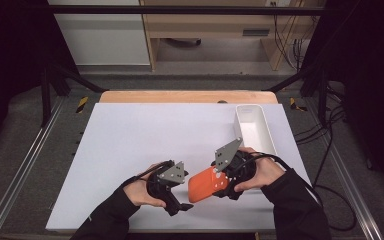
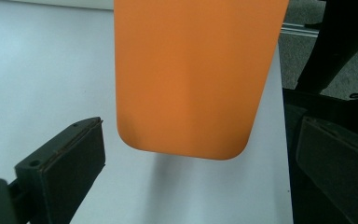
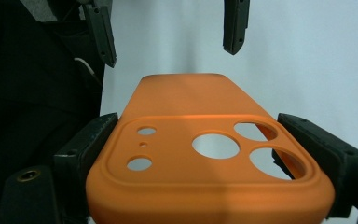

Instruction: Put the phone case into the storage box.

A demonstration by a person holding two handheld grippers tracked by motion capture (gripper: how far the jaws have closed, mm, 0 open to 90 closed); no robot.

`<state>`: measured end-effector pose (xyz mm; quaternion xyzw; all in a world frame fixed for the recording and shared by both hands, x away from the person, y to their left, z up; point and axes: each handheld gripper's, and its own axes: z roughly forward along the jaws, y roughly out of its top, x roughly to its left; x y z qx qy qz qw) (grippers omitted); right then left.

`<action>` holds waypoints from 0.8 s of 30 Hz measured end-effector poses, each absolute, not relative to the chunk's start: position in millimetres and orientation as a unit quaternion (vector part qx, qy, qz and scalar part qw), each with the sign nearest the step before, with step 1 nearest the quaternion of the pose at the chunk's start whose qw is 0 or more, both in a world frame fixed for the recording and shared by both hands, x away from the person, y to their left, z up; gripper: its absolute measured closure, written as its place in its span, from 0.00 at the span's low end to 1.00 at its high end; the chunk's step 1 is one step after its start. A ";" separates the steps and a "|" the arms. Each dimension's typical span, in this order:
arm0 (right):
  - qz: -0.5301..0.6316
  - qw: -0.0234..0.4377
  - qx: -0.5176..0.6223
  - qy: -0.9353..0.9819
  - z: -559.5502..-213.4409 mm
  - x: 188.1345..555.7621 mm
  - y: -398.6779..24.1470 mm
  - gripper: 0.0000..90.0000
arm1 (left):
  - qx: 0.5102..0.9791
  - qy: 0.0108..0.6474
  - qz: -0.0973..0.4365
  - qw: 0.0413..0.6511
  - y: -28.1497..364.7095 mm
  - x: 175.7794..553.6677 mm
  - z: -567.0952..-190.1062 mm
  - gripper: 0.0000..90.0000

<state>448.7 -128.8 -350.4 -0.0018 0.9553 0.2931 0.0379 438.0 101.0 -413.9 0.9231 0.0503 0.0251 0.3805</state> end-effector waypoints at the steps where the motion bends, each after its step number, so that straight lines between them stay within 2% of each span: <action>1: 0.291 0.038 -0.002 0.956 -350.1 448.5 -127.7 0.18 | 0.924 0.049 0.026 0.378 100.7 437.9 -413.7 0.01; 24: 0.262 0.032 -0.007 0.965 -348.8 449.0 -111.9 0.18 | 0.942 0.035 0.041 0.331 80.2 438.8 -411.3 0.01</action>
